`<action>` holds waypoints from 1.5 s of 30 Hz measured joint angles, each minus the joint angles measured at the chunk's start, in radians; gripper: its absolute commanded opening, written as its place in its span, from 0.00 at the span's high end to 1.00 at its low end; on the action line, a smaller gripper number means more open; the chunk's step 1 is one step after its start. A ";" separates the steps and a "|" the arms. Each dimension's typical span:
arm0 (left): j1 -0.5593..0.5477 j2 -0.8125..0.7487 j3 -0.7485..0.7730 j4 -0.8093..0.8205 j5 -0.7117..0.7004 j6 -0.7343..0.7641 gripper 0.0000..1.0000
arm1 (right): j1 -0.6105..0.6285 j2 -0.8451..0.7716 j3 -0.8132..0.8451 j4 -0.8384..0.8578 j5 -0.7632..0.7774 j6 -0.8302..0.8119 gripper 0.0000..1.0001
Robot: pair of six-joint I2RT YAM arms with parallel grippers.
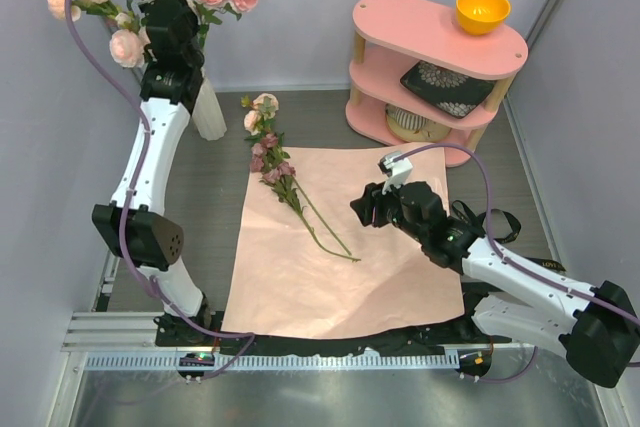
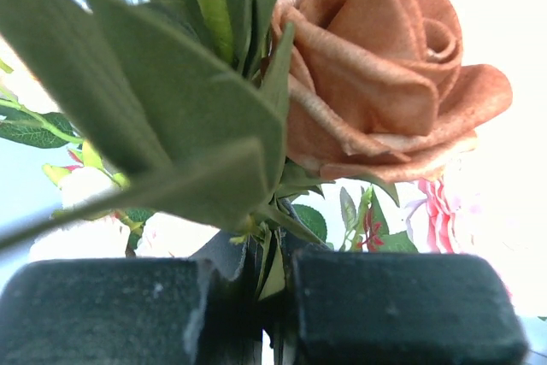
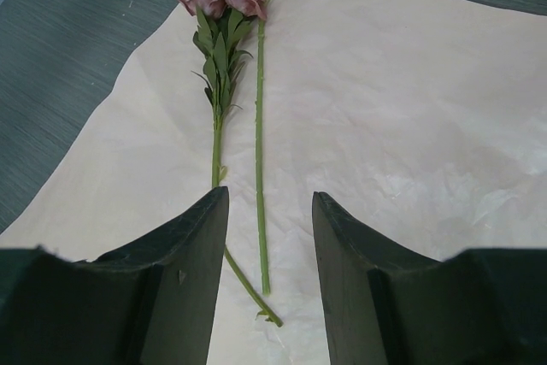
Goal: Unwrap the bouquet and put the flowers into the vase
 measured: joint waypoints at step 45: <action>0.000 -0.964 -0.969 -0.515 0.647 -0.533 0.03 | 0.020 0.890 0.669 -0.317 -0.141 -0.010 0.68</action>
